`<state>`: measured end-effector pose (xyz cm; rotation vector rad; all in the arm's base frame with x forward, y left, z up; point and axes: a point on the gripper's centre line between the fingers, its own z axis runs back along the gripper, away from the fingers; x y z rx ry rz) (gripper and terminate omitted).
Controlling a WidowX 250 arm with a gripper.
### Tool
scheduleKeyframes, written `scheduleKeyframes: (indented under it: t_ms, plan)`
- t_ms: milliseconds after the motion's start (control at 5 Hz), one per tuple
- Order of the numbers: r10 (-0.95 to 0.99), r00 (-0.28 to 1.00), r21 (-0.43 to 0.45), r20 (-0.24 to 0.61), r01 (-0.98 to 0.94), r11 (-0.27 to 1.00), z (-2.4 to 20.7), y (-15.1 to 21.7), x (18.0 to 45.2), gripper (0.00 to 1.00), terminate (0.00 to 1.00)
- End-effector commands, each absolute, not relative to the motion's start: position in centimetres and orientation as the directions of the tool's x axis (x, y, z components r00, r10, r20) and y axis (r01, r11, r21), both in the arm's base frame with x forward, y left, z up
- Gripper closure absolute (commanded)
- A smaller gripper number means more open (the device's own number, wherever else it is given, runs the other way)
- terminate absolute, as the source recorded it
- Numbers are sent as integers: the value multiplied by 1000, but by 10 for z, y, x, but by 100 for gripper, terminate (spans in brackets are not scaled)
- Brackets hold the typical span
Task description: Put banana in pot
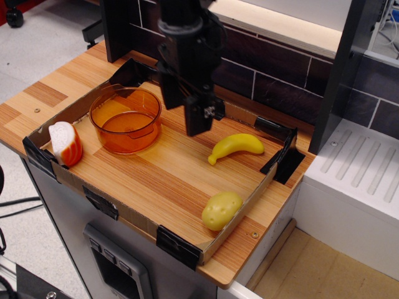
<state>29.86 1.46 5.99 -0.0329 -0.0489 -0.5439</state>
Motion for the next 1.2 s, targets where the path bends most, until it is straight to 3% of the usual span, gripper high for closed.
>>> scheduleKeyframes:
  t_ms: [0,600,800,1000]
  plan:
    - [-520,842,41,144,520,853,49,-9,322,0,0]
    - [-503,860,66,87,499,864,8,-28,336,0,0]
    - [-511,856,72,74,507,859,3,-29,332,100,0]
    - [-512,853,67,102,507,859,13,-27,330,100,0]
